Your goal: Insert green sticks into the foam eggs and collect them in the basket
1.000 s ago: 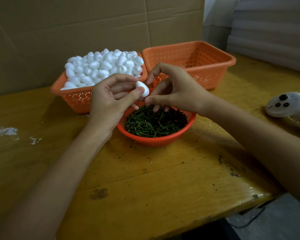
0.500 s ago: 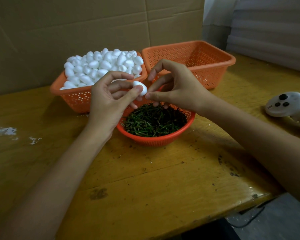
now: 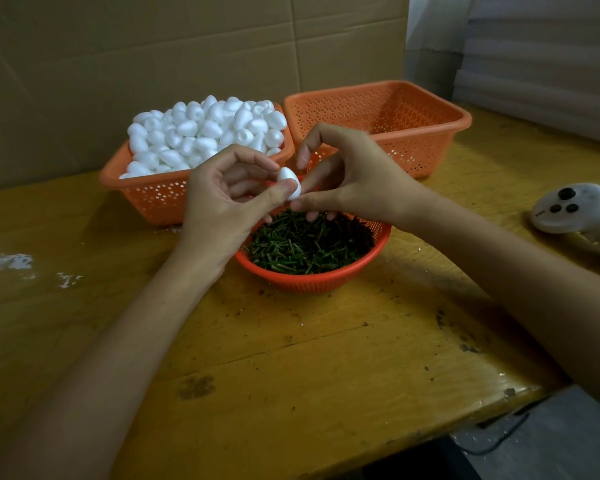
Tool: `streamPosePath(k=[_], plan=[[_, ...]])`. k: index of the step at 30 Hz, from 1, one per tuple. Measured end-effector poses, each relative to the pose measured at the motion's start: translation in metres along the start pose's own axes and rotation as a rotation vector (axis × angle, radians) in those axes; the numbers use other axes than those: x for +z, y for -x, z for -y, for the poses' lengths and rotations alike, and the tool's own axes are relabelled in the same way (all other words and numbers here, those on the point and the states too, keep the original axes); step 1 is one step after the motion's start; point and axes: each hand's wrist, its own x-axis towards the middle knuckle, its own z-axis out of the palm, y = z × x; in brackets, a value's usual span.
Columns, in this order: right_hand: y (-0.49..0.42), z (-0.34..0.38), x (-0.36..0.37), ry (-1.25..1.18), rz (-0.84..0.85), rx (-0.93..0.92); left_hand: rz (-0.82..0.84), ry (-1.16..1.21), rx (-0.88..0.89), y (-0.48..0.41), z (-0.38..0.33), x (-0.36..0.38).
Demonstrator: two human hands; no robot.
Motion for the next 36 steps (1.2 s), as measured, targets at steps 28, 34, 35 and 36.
streamPosePath(k=[28, 34, 35, 36], plan=[[-0.0016, 0.0014, 0.001, -0.044, 0.031, -0.022, 0.025, -0.022, 0.026, -0.0001, 0.0016, -0.0003], [-0.0012, 0.0027, 0.0005, -0.055, 0.015, -0.024, 0.026, -0.016, 0.035, -0.0009, 0.002, 0.0003], [-0.0009, 0.0035, 0.0, -0.057, 0.009, -0.027, 0.024, -0.015, 0.04, -0.001, 0.0021, 0.0005], [-0.0006, 0.004, -0.0001, -0.059, 0.002, -0.028, 0.021, -0.014, 0.043, -0.001, 0.0022, 0.0007]])
